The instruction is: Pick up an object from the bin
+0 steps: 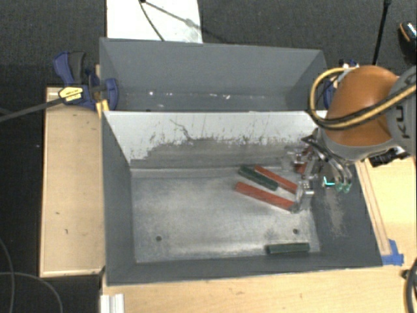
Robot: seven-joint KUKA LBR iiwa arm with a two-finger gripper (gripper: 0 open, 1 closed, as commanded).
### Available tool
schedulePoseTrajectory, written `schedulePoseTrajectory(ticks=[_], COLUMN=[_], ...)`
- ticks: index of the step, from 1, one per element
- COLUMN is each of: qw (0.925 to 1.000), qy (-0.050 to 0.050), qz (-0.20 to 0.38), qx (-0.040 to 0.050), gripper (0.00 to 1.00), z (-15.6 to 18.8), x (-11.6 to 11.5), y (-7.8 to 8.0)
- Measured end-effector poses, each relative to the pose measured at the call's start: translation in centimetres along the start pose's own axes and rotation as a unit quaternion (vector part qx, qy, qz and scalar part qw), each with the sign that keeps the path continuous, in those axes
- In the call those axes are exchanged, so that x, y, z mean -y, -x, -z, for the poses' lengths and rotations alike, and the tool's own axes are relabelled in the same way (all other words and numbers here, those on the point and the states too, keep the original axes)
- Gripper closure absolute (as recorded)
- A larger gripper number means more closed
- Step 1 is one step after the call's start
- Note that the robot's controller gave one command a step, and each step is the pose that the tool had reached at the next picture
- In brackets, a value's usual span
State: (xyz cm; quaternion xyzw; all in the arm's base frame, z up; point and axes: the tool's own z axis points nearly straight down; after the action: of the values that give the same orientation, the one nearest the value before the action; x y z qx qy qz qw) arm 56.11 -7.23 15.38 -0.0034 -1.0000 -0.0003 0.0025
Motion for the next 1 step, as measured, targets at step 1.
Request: schedulePoseTrajectory(ticks=[1], qw=[0.9992], qy=[0.001], qz=[-0.040], qx=[0.0027], gripper=[0.00], z=[-8.62], x=[-4.62], y=[0.10])
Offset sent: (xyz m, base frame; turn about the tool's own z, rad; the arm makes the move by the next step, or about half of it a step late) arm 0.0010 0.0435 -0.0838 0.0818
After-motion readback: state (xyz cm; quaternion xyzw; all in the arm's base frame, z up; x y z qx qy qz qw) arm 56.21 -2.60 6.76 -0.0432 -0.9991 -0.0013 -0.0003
